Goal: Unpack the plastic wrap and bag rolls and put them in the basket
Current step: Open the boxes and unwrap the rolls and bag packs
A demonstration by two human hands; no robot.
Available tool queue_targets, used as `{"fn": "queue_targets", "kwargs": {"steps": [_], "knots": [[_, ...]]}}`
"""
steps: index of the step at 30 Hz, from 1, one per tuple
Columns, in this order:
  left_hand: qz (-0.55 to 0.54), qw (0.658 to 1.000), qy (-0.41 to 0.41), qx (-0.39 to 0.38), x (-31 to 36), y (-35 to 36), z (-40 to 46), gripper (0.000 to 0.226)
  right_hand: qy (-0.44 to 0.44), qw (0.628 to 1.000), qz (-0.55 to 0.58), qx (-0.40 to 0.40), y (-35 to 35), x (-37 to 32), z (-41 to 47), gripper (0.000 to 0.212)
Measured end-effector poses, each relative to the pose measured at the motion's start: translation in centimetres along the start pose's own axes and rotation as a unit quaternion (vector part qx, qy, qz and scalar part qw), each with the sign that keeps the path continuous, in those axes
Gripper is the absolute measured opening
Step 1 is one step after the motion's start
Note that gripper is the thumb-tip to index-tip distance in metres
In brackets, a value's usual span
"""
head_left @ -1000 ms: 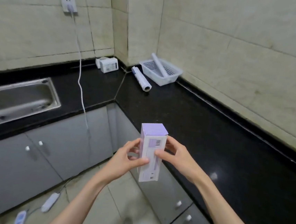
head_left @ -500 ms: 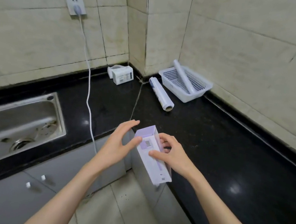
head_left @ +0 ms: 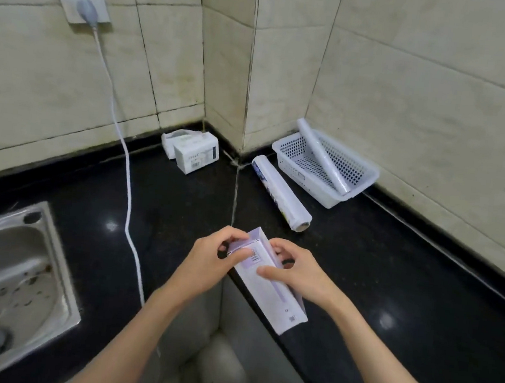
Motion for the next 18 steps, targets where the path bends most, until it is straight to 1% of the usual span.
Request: {"fn": "queue_targets", "kwargs": {"steps": [4,6,11,13,16,18], "knots": [[0.004,0.998,-0.005,-0.058,-2.1,-3.9,5.5,0.019,0.016,1.000,-0.005,-0.010,1.0,-1.7,5.3,0.039],[0.007,0.997,0.000,-0.081,-2.6,-5.2,8.1,0.019,0.018,1.000,0.008,0.004,1.1,-2.3,7.4,0.037],[-0.023,0.991,0.006,-0.134,-3.6,-6.4,12.2,0.015,0.036,0.999,0.019,0.013,0.9,-2.2,10.6,0.035],[-0.040,0.989,0.006,-0.144,-3.8,-6.7,13.5,0.014,0.043,0.999,0.023,0.012,0.6,-1.9,11.4,0.036],[-0.078,0.988,-0.005,-0.134,-4.1,-7.8,15.9,0.020,0.056,0.998,0.026,-0.001,0.2,-1.2,12.2,0.046],[-0.121,0.983,-0.033,-0.131,-4.4,-8.3,17.2,0.023,0.061,0.997,0.039,-0.015,-0.1,-1.4,12.7,0.048]]}}
Point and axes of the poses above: each hand's wrist, its own z-axis towards the middle knuckle, its own y-axis out of the palm, x = y × z, the point moved 5 cm from there along z, towards the middle knuckle, and after that the axes turned 4 degrees about -y, right-handed, at the moved point
